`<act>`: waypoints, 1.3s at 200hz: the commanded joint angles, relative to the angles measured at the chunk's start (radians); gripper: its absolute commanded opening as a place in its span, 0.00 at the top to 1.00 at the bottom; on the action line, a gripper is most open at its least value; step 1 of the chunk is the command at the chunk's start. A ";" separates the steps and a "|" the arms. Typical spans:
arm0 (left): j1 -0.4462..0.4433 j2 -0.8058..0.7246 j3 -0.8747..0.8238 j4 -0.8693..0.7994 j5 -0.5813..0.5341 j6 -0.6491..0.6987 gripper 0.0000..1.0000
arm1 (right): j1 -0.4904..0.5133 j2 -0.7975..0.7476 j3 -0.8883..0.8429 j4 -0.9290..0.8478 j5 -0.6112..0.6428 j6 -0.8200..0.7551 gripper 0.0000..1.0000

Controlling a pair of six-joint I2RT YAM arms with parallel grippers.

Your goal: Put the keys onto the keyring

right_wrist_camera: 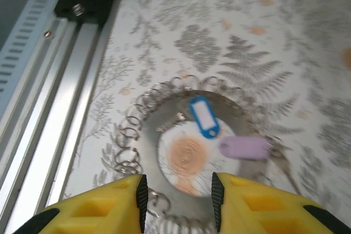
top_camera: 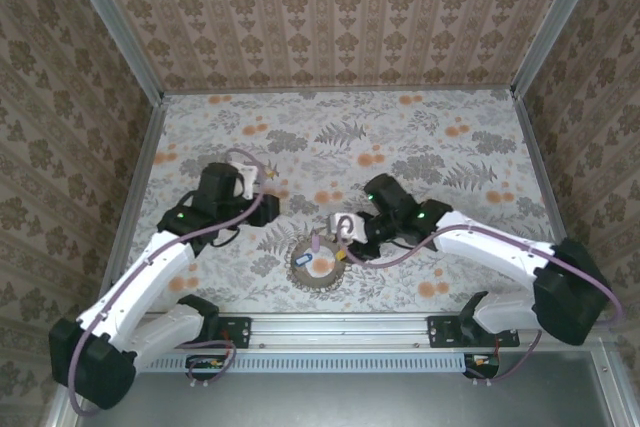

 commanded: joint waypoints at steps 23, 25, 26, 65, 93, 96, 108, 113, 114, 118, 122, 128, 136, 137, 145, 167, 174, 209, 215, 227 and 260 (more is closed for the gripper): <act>0.262 -0.059 -0.036 -0.160 0.058 -0.123 0.53 | 0.134 0.230 0.186 -0.017 0.115 -0.155 0.64; 0.273 -0.060 -0.037 -0.165 0.063 -0.123 0.53 | 0.138 0.239 0.193 -0.020 0.115 -0.161 0.64; 0.279 -0.060 -0.038 -0.167 0.066 -0.122 0.53 | 0.139 0.243 0.197 -0.020 0.115 -0.164 0.64; 0.409 -0.076 -0.099 -0.189 0.114 -0.170 0.45 | 0.216 0.389 0.326 -0.126 0.130 -0.253 0.73; 0.450 -0.067 -0.163 -0.148 0.169 -0.204 0.37 | 0.258 0.410 0.330 -0.180 0.173 -0.315 0.70; 0.451 -0.066 -0.167 -0.142 0.169 -0.204 0.36 | 0.259 0.410 0.328 -0.184 0.177 -0.322 0.70; 0.452 -0.065 -0.183 -0.130 0.167 -0.204 0.34 | 0.260 0.414 0.332 -0.222 0.180 -0.354 0.68; 0.452 -0.064 -0.188 -0.129 0.162 -0.202 0.33 | 0.260 0.416 0.339 -0.239 0.182 -0.370 0.67; 0.453 -0.064 -0.189 -0.129 0.160 -0.202 0.33 | 0.260 0.416 0.343 -0.252 0.182 -0.374 0.67; 0.453 -0.064 -0.191 -0.129 0.157 -0.200 0.33 | 0.261 0.421 0.352 -0.288 0.185 -0.389 0.66; 0.453 -0.064 -0.192 -0.131 0.153 -0.198 0.32 | 0.261 0.426 0.364 -0.319 0.188 -0.403 0.65; 0.453 -0.061 -0.194 -0.132 0.151 -0.194 0.32 | 0.262 0.434 0.383 -0.368 0.190 -0.426 0.64; 0.453 -0.058 -0.196 -0.134 0.152 -0.187 0.32 | 0.260 0.445 0.404 -0.424 0.198 -0.453 0.63; 0.453 -0.058 -0.196 -0.134 0.152 -0.187 0.32 | 0.260 0.446 0.405 -0.431 0.199 -0.455 0.63; 0.453 -0.054 -0.198 -0.132 0.156 -0.183 0.32 | 0.259 0.448 0.411 -0.468 0.211 -0.476 0.62; 0.454 -0.037 -0.207 -0.121 0.162 -0.169 0.31 | 0.235 0.421 0.372 -0.493 0.251 -0.496 0.60; 0.455 -0.029 -0.211 -0.116 0.163 -0.164 0.31 | 0.220 0.411 0.364 -0.501 0.266 -0.496 0.59; 0.454 0.013 -0.219 -0.080 0.175 -0.141 0.30 | 0.176 0.332 0.294 -0.466 0.284 -0.589 0.58; 0.453 0.021 -0.222 -0.070 0.179 -0.141 0.29 | 0.176 0.319 0.271 -0.437 0.283 -0.601 0.58; 0.453 0.037 -0.229 -0.052 0.186 -0.143 0.29 | 0.175 0.307 0.239 -0.396 0.278 -0.614 0.58; 0.453 0.060 -0.224 -0.054 0.206 -0.138 0.29 | 0.178 0.289 0.302 -0.325 0.188 -0.149 0.64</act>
